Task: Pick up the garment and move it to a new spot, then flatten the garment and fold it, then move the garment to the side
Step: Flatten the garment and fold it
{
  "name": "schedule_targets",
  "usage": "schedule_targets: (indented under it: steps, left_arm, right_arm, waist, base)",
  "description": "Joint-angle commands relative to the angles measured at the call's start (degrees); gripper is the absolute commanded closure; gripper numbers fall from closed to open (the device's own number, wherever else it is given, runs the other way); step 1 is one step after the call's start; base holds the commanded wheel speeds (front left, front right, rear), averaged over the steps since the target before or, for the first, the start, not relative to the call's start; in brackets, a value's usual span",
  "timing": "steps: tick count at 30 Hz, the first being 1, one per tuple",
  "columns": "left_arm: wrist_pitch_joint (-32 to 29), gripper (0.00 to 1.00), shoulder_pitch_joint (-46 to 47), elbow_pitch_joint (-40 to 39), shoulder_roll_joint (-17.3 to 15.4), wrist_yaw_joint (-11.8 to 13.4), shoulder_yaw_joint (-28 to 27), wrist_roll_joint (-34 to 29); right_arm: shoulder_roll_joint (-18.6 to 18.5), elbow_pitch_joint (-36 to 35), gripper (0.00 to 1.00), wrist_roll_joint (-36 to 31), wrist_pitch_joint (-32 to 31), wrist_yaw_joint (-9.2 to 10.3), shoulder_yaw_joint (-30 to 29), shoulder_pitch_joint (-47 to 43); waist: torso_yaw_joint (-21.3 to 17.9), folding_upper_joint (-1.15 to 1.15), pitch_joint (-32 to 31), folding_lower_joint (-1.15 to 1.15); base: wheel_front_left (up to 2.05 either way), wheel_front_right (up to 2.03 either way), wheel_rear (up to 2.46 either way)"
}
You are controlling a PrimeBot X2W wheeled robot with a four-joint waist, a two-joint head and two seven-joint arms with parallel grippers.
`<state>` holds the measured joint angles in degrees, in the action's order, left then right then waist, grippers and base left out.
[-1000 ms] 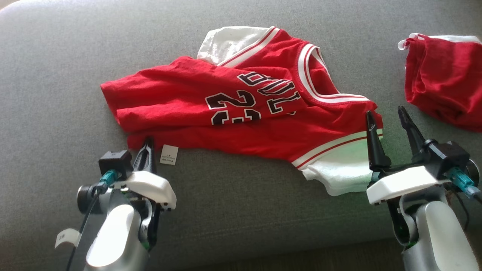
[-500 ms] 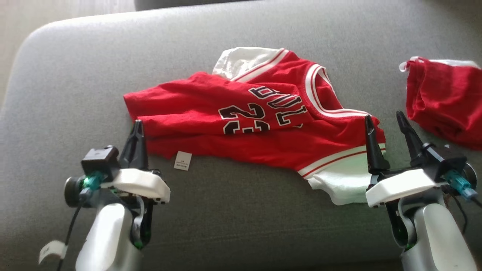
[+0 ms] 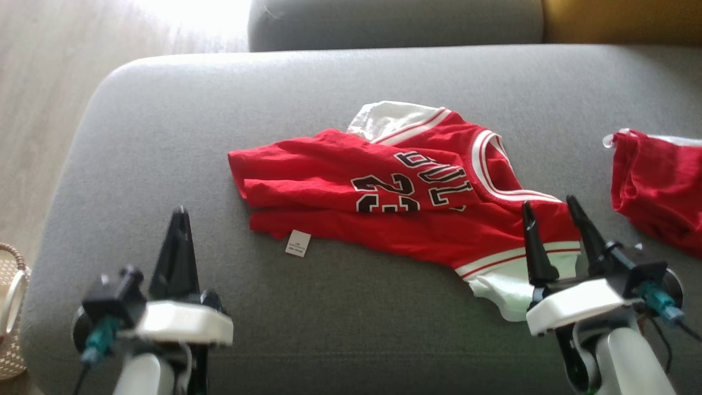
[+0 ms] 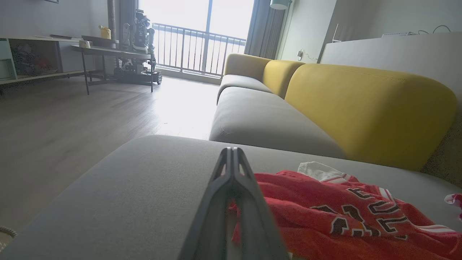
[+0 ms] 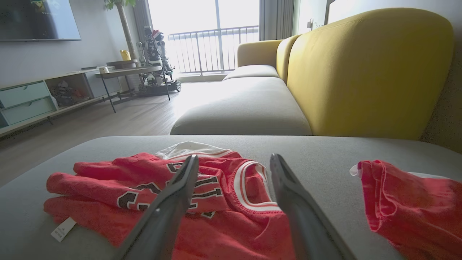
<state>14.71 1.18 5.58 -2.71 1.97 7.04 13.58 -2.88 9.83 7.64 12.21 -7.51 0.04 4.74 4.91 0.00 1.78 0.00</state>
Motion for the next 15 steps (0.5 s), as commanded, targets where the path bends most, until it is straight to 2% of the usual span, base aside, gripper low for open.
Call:
schedule_targets:
  steps: [1, 3, 4, 5, 6, 15]
  left_arm:
    - [0.3, 1.0, 1.0, -1.9, -0.3, -0.1, -1.5, 0.1]
    - [0.3, 1.0, -0.8, -1.7, -0.3, -0.1, -1.3, 0.7]
    - [0.3, 0.89, -1.6, -1.5, -0.2, -0.2, -0.9, 1.1]
    - [0.3, 0.16, -2.1, -1.2, -0.2, -0.3, -0.4, 1.2]
    - [0.3, 0.0, -2.5, -1.2, -0.2, -0.3, 0.1, 1.2]
    - [0.3, 0.0, -2.1, -0.8, -0.2, 1.1, 1.8, 1.5]
  right_arm:
    - [0.0, -2.0, 0.0, 0.2, 0.8, 0.02, 1.4, 1.0]
    - [0.0, -2.1, 0.0, 0.2, 0.8, 0.02, 2.0, 0.0]
    - [0.0, -2.2, 0.0, 0.1, 0.8, 0.02, 2.2, -0.5]
    - [0.0, -2.3, 0.0, 0.1, 0.8, 0.02, 2.3, -0.9]
    - [0.0, -2.3, 0.0, 0.1, 0.8, 0.02, 2.3, -1.2]
    - [0.0, -3.0, 0.0, 0.4, 0.4, 0.02, 2.6, -1.3]
  waist:
    - [0.8, 0.0, -0.8, 0.0]
    - [1.0, 0.0, -1.2, 0.0]
    - [1.0, 0.0, -1.3, 0.0]
    - [1.0, 0.0, -1.4, 0.0]
    - [1.1, 0.0, -1.5, 0.0]
    - [0.5, 0.0, -1.2, 0.0]
  base:
    - [0.0, 0.0, 0.0]
    - [0.0, 0.0, 0.0]
    - [0.0, 0.0, 0.0]
    - [0.0, 0.0, 0.0]
    - [0.0, 0.0, 0.0]
    - [0.0, 0.0, 0.0]
